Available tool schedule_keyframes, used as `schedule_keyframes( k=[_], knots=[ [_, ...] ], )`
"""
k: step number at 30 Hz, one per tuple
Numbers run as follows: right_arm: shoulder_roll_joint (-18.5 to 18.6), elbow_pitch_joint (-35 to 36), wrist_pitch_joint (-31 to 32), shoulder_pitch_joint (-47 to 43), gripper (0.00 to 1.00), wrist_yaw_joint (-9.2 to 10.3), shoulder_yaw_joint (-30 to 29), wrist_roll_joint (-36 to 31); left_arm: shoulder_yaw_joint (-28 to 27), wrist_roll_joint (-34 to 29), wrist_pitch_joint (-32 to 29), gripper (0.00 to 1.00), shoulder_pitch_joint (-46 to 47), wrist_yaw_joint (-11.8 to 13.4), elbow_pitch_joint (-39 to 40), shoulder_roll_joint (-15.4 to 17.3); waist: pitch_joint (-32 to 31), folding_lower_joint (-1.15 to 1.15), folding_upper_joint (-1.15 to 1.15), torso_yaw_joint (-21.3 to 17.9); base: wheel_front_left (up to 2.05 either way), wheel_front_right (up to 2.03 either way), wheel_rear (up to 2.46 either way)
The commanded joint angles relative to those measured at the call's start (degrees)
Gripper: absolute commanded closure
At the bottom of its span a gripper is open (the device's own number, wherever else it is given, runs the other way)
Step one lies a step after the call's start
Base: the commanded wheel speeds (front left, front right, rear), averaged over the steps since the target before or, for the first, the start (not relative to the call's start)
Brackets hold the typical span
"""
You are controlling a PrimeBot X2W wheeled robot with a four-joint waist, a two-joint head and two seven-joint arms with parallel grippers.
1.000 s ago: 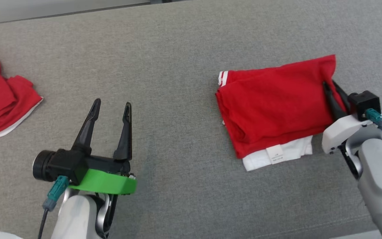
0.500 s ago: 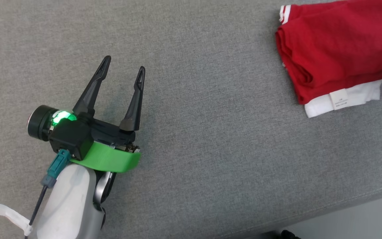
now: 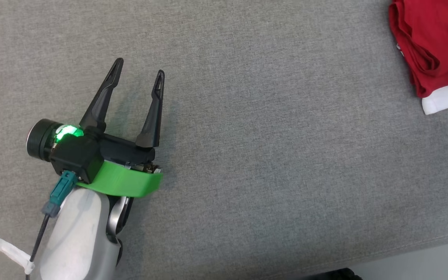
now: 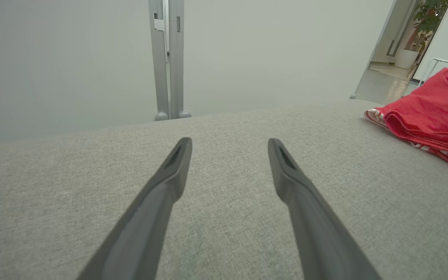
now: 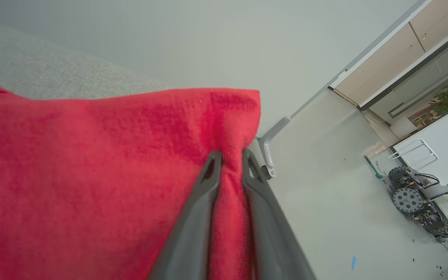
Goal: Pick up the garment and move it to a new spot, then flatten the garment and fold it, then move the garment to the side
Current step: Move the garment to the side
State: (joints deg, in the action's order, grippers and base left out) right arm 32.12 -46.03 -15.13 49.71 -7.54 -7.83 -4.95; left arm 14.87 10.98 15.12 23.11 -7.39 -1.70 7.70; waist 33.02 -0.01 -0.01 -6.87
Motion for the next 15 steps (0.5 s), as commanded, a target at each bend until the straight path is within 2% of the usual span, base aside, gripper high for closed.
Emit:
schedule_keyframes(
  k=[1,8,15],
  knots=[
    [-0.2,0.6,0.0,0.4,0.0,0.1,-0.9,-0.7,-0.4,0.4,0.0,0.0,-0.5,-0.1,0.1,-0.3,-1.3,0.01,0.01,1.0,0.0,0.0,0.0],
    [-3.0,5.8,0.0,-2.0,0.0,0.09,-2.4,-0.1,-1.4,1.1,0.0,0.0,-1.9,-0.1,-0.6,-2.2,-6.8,0.01,0.01,3.4,0.0,0.0,0.0],
    [-8.1,15.6,0.0,-8.4,0.0,0.09,-0.4,3.8,-3.8,1.9,0.0,0.0,-5.4,-0.1,-1.5,-4.0,-14.5,0.01,0.01,7.6,0.0,0.0,0.0]
  ],
)
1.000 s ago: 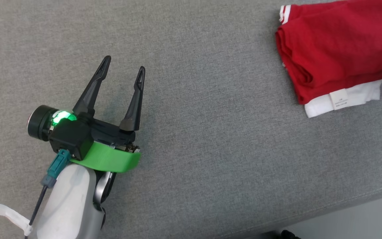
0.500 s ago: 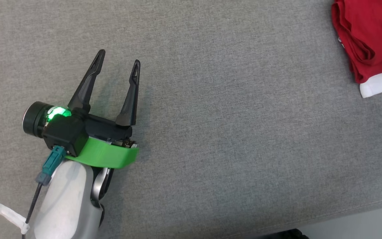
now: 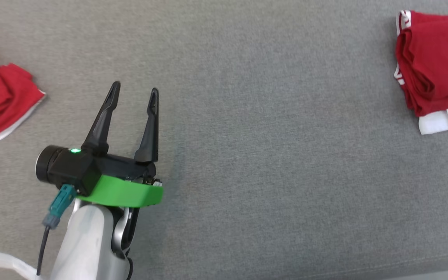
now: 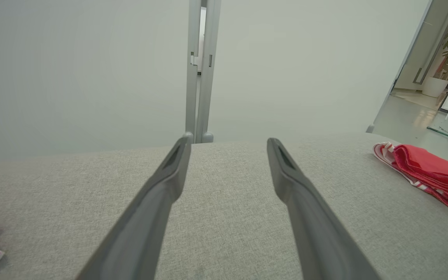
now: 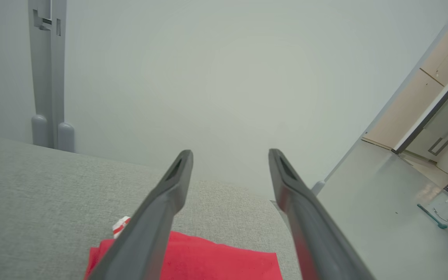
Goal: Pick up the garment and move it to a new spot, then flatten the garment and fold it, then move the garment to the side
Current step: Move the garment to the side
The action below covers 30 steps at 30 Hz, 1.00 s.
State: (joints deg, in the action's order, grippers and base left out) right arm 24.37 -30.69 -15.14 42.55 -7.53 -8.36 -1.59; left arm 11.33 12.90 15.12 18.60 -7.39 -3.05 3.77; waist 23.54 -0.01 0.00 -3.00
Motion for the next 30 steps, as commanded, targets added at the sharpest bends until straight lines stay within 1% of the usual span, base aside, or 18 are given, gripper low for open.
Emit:
schedule_keyframes(
  k=[1,6,9,13,15,19,24,30],
  knots=[
    [-1.4,1.8,0.0,-2.6,0.0,0.08,0.6,1.3,-0.9,0.1,0.0,0.0,-1.6,-0.1,-0.3,-0.3,-6.1,0.01,0.0,4.4,0.0,0.0,0.0],
    [-7.3,8.5,0.0,-9.4,0.0,0.08,2.5,6.7,-4.0,0.4,0.0,0.0,-4.3,-0.1,-0.5,-0.7,-10.0,0.01,0.0,7.5,0.0,0.0,0.0],
    [-10.4,12.4,0.0,-13.5,0.0,0.08,4.7,8.2,-5.8,0.6,0.0,0.0,-6.0,-0.1,-0.2,-0.8,-11.8,0.01,0.0,9.0,0.0,0.0,0.0],
    [-14.3,16.0,0.0,-18.3,0.0,0.08,7.2,9.7,-8.0,2.0,0.0,0.0,-8.4,-0.1,-0.3,-0.8,-13.8,0.01,0.0,10.0,0.0,0.0,0.0],
    [-15.6,16.9,0.0,-20.3,0.0,0.08,8.6,10.1,-8.8,2.2,0.0,0.0,-9.4,-0.1,-0.7,-0.9,-14.5,0.01,0.0,10.2,0.0,0.0,0.0],
    [-17.6,18.1,0.0,-23.6,0.0,0.07,10.1,8.8,-9.2,1.5,0.0,0.0,-10.9,-0.1,-1.6,-0.8,-15.6,0.01,0.0,10.6,0.0,0.0,0.0],
    [-20.3,21.4,0.0,-28.5,0.0,0.07,10.2,8.0,-9.4,1.3,0.0,0.0,-12.7,-0.1,-2.7,-0.8,-16.8,0.01,0.0,10.2,0.0,0.0,0.0],
    [-21.3,23.1,0.0,-32.2,0.0,0.07,10.5,7.9,-9.2,1.4,0.0,0.0,-13.9,-0.1,-3.3,-0.8,-17.9,0.01,0.0,9.2,0.0,0.0,0.0]
  ],
)
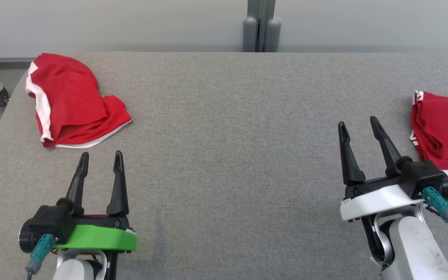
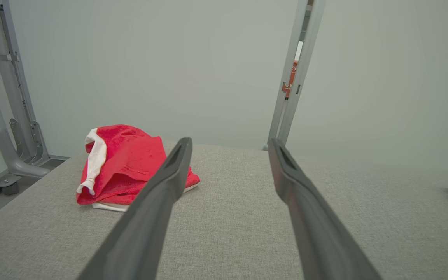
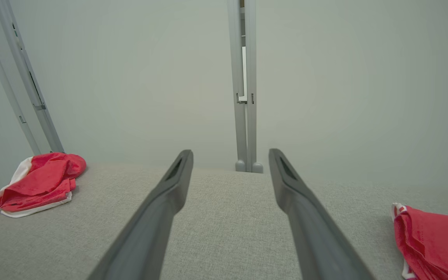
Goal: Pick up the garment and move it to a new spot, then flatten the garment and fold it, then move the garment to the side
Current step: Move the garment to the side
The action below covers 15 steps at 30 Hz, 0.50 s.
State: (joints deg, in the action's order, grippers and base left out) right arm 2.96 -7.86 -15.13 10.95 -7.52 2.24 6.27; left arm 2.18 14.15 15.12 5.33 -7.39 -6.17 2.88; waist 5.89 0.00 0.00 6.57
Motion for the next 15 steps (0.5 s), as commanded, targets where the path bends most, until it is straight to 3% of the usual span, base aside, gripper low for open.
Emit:
schedule_keyframes(
  k=[1,15],
  knots=[
    [0.0,0.4,0.0,-1.0,0.0,0.06,-0.1,0.1,0.0,0.4,0.0,0.0,-0.8,-0.1,-0.1,0.1,-0.3,0.0,0.0,-0.5,0.0,0.0,0.0],
    [0.0,0.0,0.0,-1.3,0.0,0.06,0.6,2.2,0.7,1.0,0.0,0.0,-1.1,-0.1,0.1,0.0,-0.2,0.0,0.0,-1.8,0.0,0.0,0.0]
  ],
)
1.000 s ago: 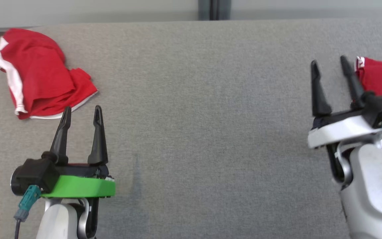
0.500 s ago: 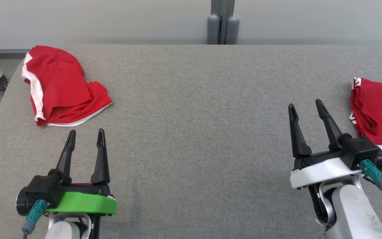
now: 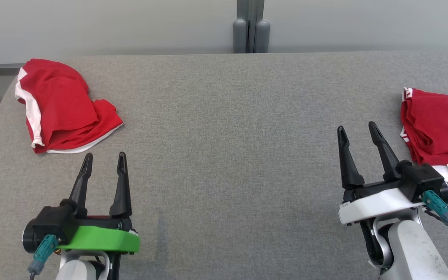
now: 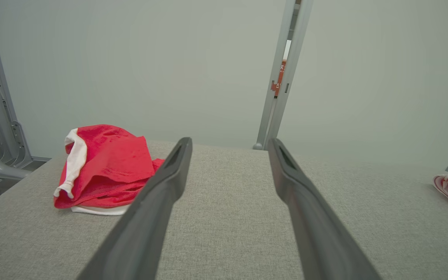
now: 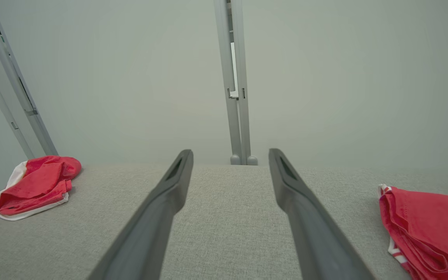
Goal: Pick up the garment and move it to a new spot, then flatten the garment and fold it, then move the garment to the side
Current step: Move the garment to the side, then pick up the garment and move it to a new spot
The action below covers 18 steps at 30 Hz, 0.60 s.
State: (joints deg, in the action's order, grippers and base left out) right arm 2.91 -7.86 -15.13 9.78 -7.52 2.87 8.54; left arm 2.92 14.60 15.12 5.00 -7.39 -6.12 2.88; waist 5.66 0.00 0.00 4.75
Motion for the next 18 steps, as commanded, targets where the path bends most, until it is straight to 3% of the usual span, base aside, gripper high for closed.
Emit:
schedule_keyframes(
  k=[1,12,18],
  knots=[
    [0.0,-0.2,0.0,-0.1,0.0,0.06,-0.1,-0.2,0.1,0.6,0.0,0.0,-0.8,-0.1,0.0,0.0,0.0,0.0,0.0,0.0,0.0,0.0,0.0],
    [0.0,-1.4,0.0,-0.4,0.0,0.06,0.6,0.2,0.5,0.6,0.0,0.0,-0.7,-0.1,-0.5,0.0,0.1,0.0,0.0,0.6,0.0,0.0,0.0],
    [0.0,-1.9,0.0,-0.7,0.0,0.06,1.9,0.2,0.5,0.8,0.0,0.0,0.1,0.4,-0.7,0.1,0.6,0.0,0.0,3.2,0.0,0.0,0.0]
  ],
)
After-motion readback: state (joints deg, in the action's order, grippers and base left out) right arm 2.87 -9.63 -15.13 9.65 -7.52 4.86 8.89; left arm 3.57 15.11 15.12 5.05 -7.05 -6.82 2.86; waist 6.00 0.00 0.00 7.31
